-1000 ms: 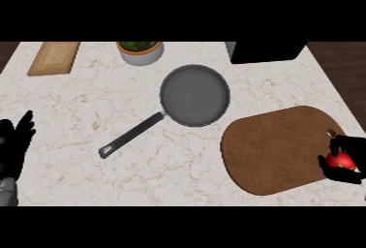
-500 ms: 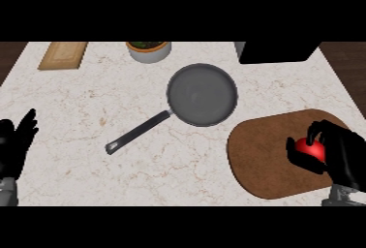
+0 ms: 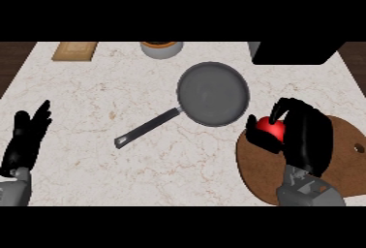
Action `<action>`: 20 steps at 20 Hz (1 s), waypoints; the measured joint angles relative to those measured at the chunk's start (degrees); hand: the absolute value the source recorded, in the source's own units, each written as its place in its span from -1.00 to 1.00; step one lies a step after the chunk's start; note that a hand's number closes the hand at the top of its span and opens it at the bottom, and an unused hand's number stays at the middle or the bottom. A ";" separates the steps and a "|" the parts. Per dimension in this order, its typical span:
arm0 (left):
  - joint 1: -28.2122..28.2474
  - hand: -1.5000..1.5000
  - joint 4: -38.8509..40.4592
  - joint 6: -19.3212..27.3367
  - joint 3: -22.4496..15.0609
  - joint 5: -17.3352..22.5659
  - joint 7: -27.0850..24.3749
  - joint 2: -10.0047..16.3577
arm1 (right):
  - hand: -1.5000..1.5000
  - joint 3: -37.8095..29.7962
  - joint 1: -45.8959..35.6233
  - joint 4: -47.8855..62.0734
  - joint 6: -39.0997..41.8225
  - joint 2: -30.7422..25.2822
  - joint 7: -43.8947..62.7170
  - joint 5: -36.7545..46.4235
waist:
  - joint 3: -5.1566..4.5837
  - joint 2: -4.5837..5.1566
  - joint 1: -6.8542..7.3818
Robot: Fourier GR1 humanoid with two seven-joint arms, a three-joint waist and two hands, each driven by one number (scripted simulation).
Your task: Pick the tomato from the cutting board and place it in the pan
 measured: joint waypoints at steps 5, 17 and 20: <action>-0.19 0.00 -0.18 -0.85 0.16 -0.04 -0.11 -0.31 | 1.00 -2.24 -11.01 12.63 -6.25 0.39 3.66 -4.63 | 0.06 0.24 0.73; -2.29 0.00 0.72 -1.05 0.15 -1.40 -0.26 -1.32 | 1.00 -12.47 -31.71 54.49 -24.81 0.48 -5.84 -14.75 | 0.13 0.80 1.92; -2.68 0.00 0.50 -0.78 -0.45 -1.93 -0.02 -2.02 | 1.00 -15.63 -35.61 63.72 -28.24 0.33 -11.05 -17.69 | 0.15 1.05 2.43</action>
